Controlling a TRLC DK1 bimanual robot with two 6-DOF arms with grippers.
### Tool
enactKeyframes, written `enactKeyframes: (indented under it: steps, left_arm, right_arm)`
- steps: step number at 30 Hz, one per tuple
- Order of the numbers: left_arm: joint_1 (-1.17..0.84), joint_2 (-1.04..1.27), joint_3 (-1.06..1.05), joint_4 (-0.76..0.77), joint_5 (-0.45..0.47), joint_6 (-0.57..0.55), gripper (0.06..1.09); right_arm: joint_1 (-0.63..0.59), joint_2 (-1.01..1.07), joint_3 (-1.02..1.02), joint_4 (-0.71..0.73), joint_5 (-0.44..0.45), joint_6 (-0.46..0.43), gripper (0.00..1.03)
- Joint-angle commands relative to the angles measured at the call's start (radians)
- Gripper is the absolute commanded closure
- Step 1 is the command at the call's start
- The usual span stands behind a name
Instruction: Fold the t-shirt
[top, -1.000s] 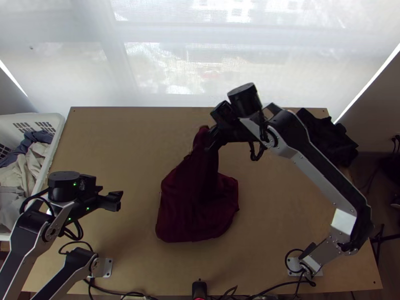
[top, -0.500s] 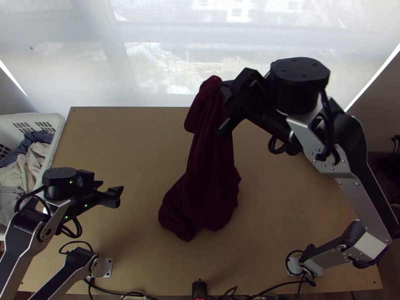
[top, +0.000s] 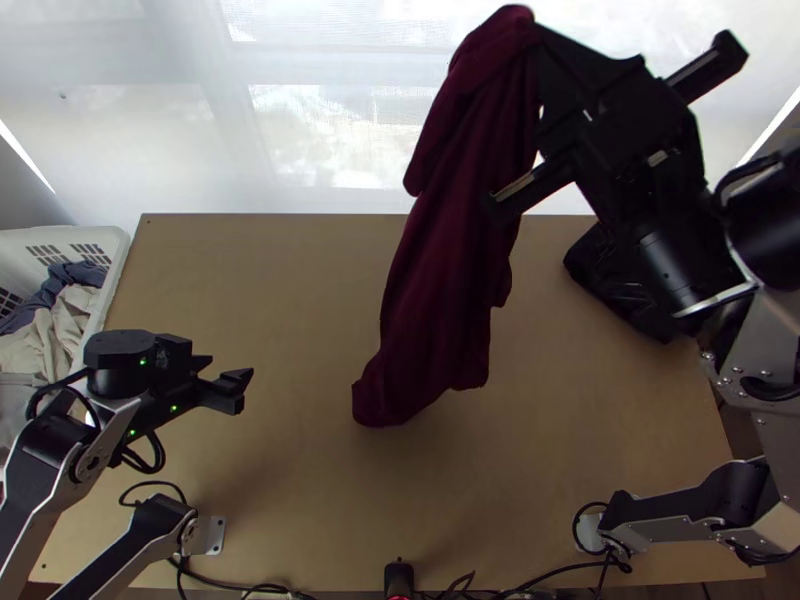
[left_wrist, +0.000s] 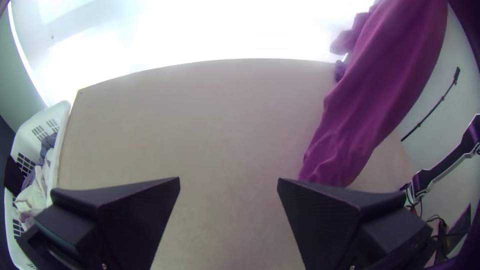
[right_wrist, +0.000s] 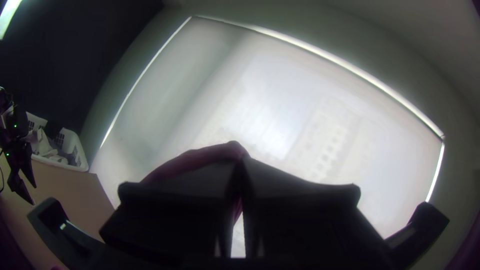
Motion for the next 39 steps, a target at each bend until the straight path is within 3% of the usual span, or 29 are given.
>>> enactKeyframes:
  steps: [1,8,18,27,39]
  left_arm:
    - [-0.077,0.040,0.006,0.021,0.001,-0.001,0.14]
    - [-0.263,0.117,-0.050,0.087,-0.003,0.047,0.14]
    - [-0.438,0.428,-0.064,0.360,-0.006,0.074,0.14]
    - [-0.478,0.676,-0.036,0.567,-0.013,0.071,0.13]
    - [-0.532,0.838,-0.026,0.590,-0.013,0.071,0.13]
  right_arm:
    - [-0.002,-0.032,-0.015,0.076,0.035,-0.096,1.00]
    - [0.000,-0.060,-0.090,0.062,0.075,-0.079,1.00]
    - [0.000,-0.069,-0.098,-0.022,0.104,-0.085,1.00]
    - [-0.003,-0.095,-0.101,-0.073,0.158,-0.094,1.00]
    - [-0.009,-0.118,-0.116,-0.105,0.181,-0.102,1.00]
